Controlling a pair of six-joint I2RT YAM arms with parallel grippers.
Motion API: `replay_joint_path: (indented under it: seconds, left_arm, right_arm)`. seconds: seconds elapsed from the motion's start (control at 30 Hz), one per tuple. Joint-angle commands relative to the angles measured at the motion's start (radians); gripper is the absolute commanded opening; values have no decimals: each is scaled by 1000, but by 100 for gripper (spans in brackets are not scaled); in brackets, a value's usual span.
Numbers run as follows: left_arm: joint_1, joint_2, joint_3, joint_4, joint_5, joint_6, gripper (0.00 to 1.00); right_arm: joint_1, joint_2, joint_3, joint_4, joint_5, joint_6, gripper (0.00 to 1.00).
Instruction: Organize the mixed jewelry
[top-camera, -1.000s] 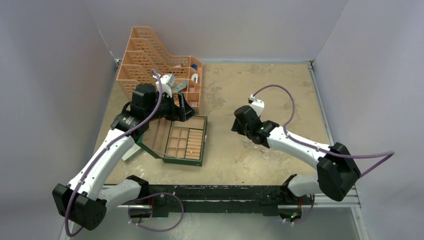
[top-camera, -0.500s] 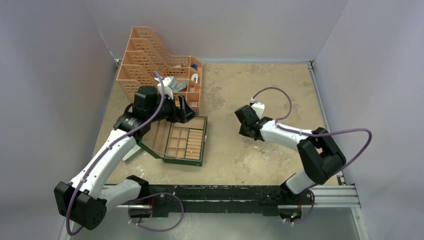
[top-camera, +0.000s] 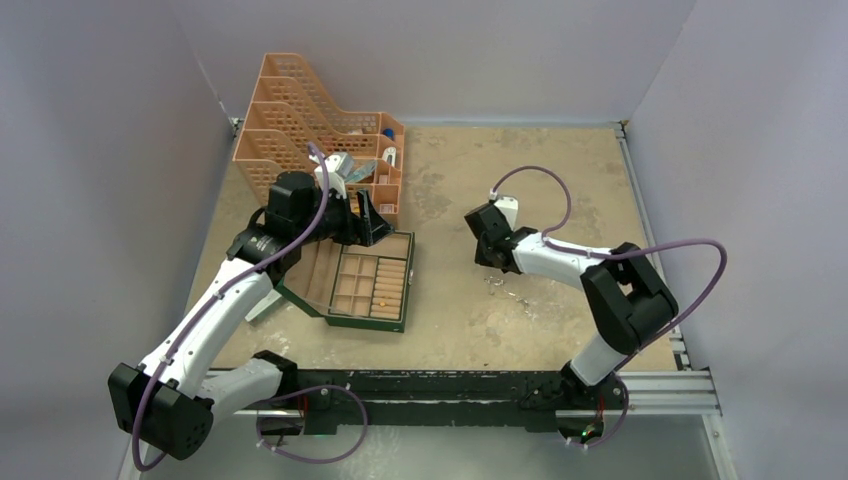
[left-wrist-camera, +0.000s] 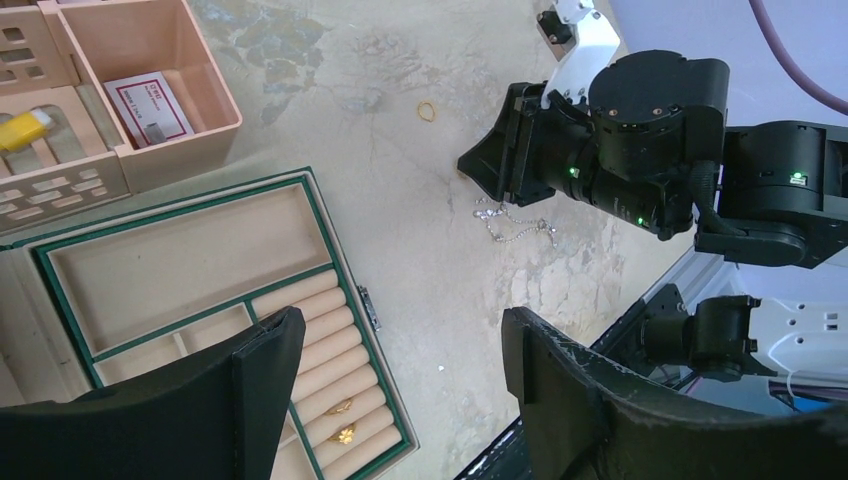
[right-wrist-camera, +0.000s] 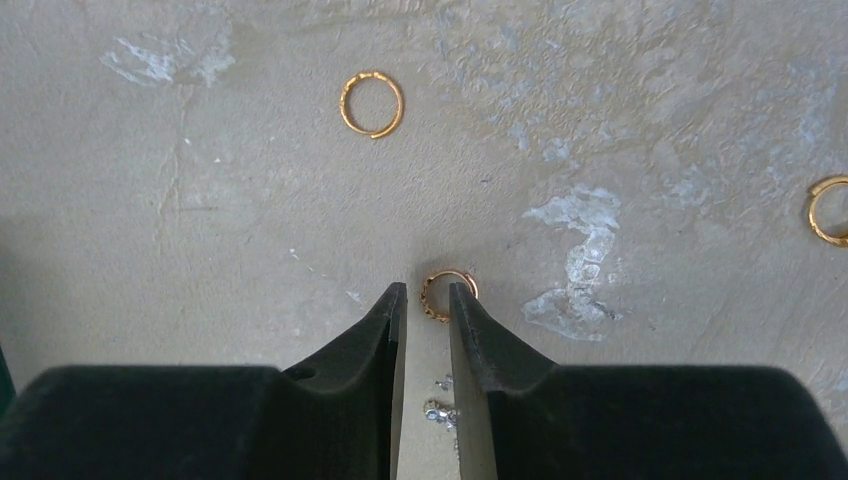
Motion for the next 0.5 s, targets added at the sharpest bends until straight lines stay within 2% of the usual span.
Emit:
replay_joint_path:
  seconds: [0.0,0.3,0.47]
  left_arm:
    - [2,-4,4,45,-11,-7,72]
    - [2,1,4,45,-19,-10,72]
    - [2,4,3,45,-23,-20,71]
  right_arm:
    - [-4,9,25,27,-23,-36,24]
    - [-10,50,23,32,-54,-36,11]
    - [-18,45,12,53,-79,-43,0]
